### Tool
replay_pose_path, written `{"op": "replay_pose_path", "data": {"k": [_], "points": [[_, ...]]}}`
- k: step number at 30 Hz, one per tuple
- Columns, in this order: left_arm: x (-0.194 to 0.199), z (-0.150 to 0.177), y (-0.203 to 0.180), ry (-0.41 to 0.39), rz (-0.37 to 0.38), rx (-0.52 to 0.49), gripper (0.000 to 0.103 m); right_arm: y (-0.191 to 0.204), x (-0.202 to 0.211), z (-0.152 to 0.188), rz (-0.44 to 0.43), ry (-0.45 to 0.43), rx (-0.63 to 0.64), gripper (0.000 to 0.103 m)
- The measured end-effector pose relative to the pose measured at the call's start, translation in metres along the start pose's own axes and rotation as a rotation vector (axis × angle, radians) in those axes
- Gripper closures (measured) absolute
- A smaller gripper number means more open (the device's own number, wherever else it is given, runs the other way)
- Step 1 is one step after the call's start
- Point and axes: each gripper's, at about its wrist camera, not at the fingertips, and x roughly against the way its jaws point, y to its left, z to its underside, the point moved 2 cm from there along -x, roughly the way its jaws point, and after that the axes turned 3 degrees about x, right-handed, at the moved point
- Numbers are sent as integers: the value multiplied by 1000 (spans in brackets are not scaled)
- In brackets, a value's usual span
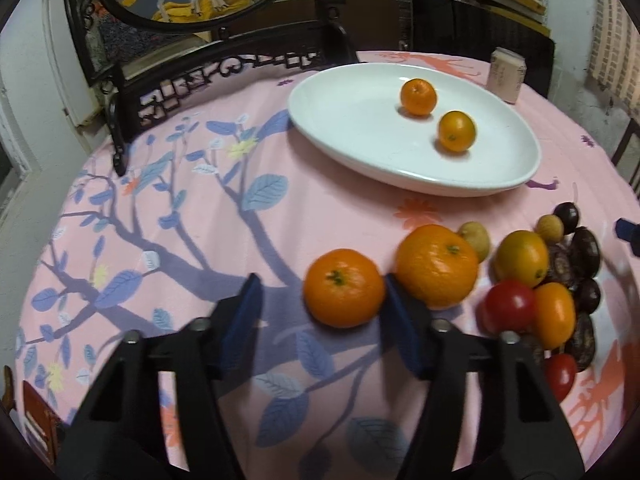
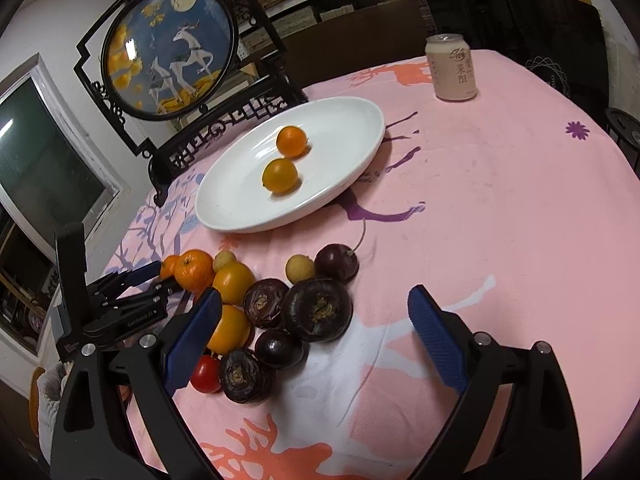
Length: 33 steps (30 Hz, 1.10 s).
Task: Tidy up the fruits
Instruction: 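Withdraw both tools from the plate back to the fruit pile, then grasp a tangerine with the left tool while the right grasps a dark purple fruit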
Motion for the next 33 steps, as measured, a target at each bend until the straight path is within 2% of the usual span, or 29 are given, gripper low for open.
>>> {"op": "replay_pose_path", "data": {"k": [1,2,8,11,15,18,21,23,26,29,33], "points": [[0,0,0,3,17,4,61,-1,-1,0,-12,8,-7,9],[0,0,-1,7,37,8,64,-2,-3,1,-29,19,-17,9],[0,-1,-1,15,45,24,64,-5,-13,3,-116,55,-71,9],[1,0,2,21,56,42,64,-4,-18,5,-126,69,-74,10],[2,0,2,22,58,44,64,-4,-27,8,-136,98,-77,30],[2,1,2,23,59,44,64,-3,-30,8,-87,91,-39,45],[3,2,3,24,64,48,64,-9,-32,7,-83,84,-48,57],[4,3,4,25,69,57,64,-12,-31,7,-90,80,-59,59],[9,3,8,18,68,72,65,-12,-21,4,-93,40,-61,59],[31,-1,16,-54,29,92,65,-11,4,-3,-109,-48,-56,59],[57,-16,18,-142,10,105,65,-1,22,-18,-54,-143,-10,59]]}}
